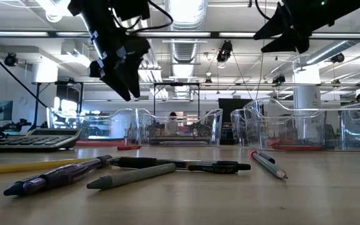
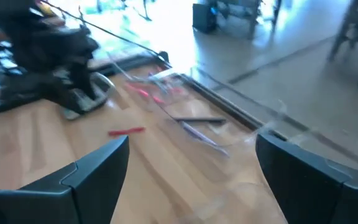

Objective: Sort crayons/erasers/pens/pencils in bins
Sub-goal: Put the red crayon into the bottom transparent bin

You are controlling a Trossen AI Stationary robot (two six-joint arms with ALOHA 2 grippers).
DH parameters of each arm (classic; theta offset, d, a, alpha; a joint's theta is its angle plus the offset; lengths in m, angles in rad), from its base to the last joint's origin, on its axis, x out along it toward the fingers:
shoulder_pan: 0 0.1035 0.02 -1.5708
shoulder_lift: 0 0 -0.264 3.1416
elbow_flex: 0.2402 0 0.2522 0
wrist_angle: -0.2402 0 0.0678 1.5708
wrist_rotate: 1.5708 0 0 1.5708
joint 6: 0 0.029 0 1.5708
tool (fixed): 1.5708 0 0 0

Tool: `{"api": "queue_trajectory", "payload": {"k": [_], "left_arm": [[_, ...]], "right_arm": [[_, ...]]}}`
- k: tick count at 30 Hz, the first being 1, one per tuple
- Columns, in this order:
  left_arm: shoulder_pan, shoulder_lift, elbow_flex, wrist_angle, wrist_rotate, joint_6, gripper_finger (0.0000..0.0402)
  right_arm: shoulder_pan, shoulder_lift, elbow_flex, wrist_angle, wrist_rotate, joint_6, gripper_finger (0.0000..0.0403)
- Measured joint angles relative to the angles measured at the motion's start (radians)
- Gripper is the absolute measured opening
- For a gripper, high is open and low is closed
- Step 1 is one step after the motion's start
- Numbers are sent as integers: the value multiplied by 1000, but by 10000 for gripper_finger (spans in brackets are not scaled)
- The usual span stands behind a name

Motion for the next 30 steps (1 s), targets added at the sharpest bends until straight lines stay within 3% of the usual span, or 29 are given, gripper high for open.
{"api": "queue_trajectory", "payload": {"k": [3,7,12,17,22,24,30], "left_arm": [[14,45,9,2,-6,7,183],[31,115,8,7,-4,7,183],[36,192,8,64,2,11,183],[37,211,20,75,1,19,183],[40,209,38,75,-59,64,183],[50,209,43,75,-58,63,183],[105,209,43,58,-56,59,183]], "right_arm": [[24,25,-58,171,-35,-61,341],[45,52,-82,265,-76,-127,343],[66,49,-79,419,-251,-189,343],[78,46,-84,490,-263,-188,343],[149,80,-212,922,-432,-247,343],[157,85,-238,1001,-422,-247,343],[156,86,-261,972,-323,-204,343]]}}
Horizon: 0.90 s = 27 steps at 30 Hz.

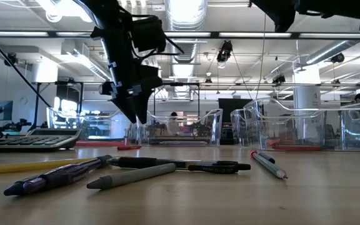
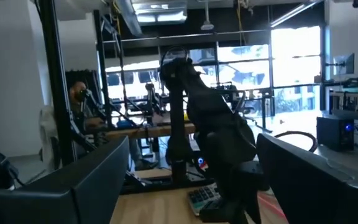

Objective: Sort crayons/erasers/pens/pencils in bins
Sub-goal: Put the red crayon into the bottom transparent bin

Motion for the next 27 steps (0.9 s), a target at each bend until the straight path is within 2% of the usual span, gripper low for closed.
{"api": "queue_trajectory", "payload": {"k": [6,16,27], "left_arm": [[51,0,-14,-12,0,-2,183],[66,33,-30,-13,7,-2,183],[76,145,-24,-22,76,-8,183]], "right_arm": [[0,0,22,-38,1,2,343],[0,-2,106,-268,-1,-16,343],[0,-1,134,-280,-1,-71,343]]}}
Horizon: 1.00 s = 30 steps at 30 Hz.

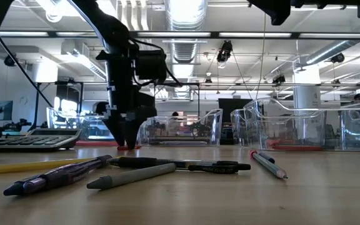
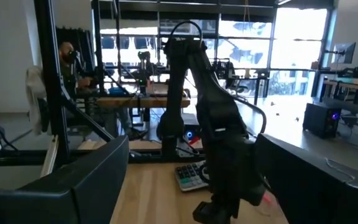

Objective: Sort crayons/erasers/pens/pencils in bins
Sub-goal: Put the red crayon into the bottom transparent bin

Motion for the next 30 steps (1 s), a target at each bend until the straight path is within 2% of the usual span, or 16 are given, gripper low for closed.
{"api": "queue_trajectory", "payload": {"k": [5,9,13,21,30], "left_arm": [[2,13,2,-14,34,-48,182],[5,14,2,-17,112,-49,167],[4,15,2,-24,160,-46,123],[1,15,-2,-48,193,-39,15],[-33,-22,-5,-100,211,-1,3]], "right_arm": [[0,0,12,3,0,-5,343],[0,0,12,-6,0,-2,343],[0,0,12,-10,0,2,343],[0,0,11,-12,0,11,343],[0,0,18,-26,0,1,343]]}}
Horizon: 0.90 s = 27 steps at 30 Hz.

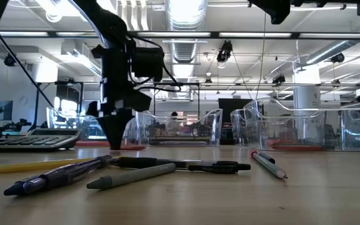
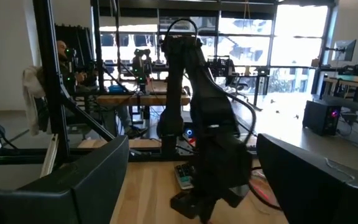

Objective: Sort crayons/erasers/pens/pencils in bins
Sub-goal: Put the red crayon into the bottom transparent bin

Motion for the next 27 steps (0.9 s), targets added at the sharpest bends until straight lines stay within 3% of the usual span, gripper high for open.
{"api": "queue_trajectory", "payload": {"k": [5,14,17,24,27], "left_arm": [[-54,-86,6,22,-6,11,2],[-192,-248,2,103,-153,18,1],[-236,-286,1,204,-173,44,1],[-325,-316,-6,528,-182,192,0],[-352,-316,-6,633,-183,226,0]], "right_arm": [[0,0,6,-7,0,0,343],[0,0,5,-13,2,-74,343],[0,0,4,-22,2,-51,343],[0,6,7,-187,-9,202,343],[0,11,9,-188,-10,199,343]]}}
